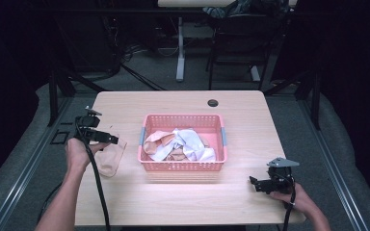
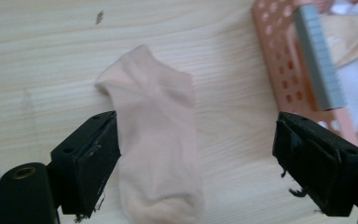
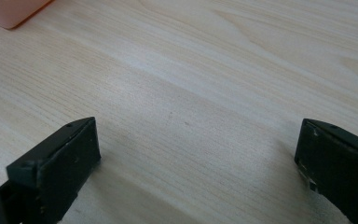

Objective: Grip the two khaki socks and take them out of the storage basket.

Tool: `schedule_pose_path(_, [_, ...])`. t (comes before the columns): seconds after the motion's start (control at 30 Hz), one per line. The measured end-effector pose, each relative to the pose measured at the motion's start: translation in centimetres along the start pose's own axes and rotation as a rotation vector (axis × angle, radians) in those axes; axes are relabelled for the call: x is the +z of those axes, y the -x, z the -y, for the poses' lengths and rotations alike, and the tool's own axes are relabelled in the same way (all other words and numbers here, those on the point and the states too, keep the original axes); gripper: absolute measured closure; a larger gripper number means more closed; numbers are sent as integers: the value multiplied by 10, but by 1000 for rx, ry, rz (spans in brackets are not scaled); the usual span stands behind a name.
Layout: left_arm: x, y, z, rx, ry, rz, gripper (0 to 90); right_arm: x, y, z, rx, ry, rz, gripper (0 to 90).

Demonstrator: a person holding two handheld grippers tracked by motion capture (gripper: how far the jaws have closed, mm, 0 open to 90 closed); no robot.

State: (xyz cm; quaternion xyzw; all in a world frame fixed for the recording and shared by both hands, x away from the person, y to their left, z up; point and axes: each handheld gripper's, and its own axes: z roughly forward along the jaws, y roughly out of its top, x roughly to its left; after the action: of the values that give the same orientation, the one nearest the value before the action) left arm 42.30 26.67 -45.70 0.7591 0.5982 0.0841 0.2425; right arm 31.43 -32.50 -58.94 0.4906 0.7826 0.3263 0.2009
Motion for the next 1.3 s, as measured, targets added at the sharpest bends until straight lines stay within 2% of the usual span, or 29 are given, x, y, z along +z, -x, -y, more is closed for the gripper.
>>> schedule_pose_path(0.13, [-6, 16, -11, 35, 19, 23, 125, 0, 0, 0, 0, 0, 0, 0])
schedule_pose_path(0.17, [-6, 16, -11, 35, 19, 23, 115, 0, 0, 0, -1, 0, 0, 0])
schedule_pose_path(0.2, [-7, 25, -16, 67, 29, 27, 107, 0, 0, 0, -1, 0, 0, 0])
schedule_pose_path(0.3, [-7, 38, -25, 104, 38, 53, 91, 0, 0, 0, -3, -1, -3, 0])
schedule_pose_path(0.33, [-6, 42, -27, 105, 41, 73, 84, 0, 0, 0, -4, -1, -3, 0])
schedule_pose_path(0.43, [-1, 52, -35, 126, 41, 100, 88, 0, 0, 0, -4, 0, -4, 0])
schedule_pose_path(0.6, [9, 71, -43, 175, 35, 127, 87, 0, 0, 0, -3, 1, -7, 0])
schedule_pose_path(0.67, [12, 74, -45, 184, 30, 131, 83, 0, 0, 0, -4, -2, -4, 0])
schedule_pose_path(0.7, [17, 80, -48, 207, 20, 133, 74, 0, 0, 0, -3, 1, -7, 0])
schedule_pose_path(0.73, [20, 82, -49, 222, 16, 136, 63, 0, 0, 0, -2, 0, -8, 0])
schedule_pose_path(0.97, [35, 93, -54, 248, 1, 158, 48, 0, 0, 0, -3, 0, -7, 0])
schedule_pose_path(1.03, [39, 97, -56, 258, 2, 147, 37, 0, 0, 0, -3, 1, -8, 0])
schedule_pose_path(1.07, [42, 98, -57, 269, -3, 156, 30, 0, 0, 0, -3, 2, -8, 0])
schedule_pose_path(1.17, [47, 102, -58, 271, -14, 142, 18, 0, 0, 0, -5, -2, -5, 0])
schedule_pose_path(1.2, [54, 106, -59, 270, -16, 163, 9, 0, 0, 0, -5, -1, -6, 0])
schedule_pose_path(1.3, [61, 114, -60, 296, -23, 176, 11, 0, 0, 0, -7, 1, -4, 0])
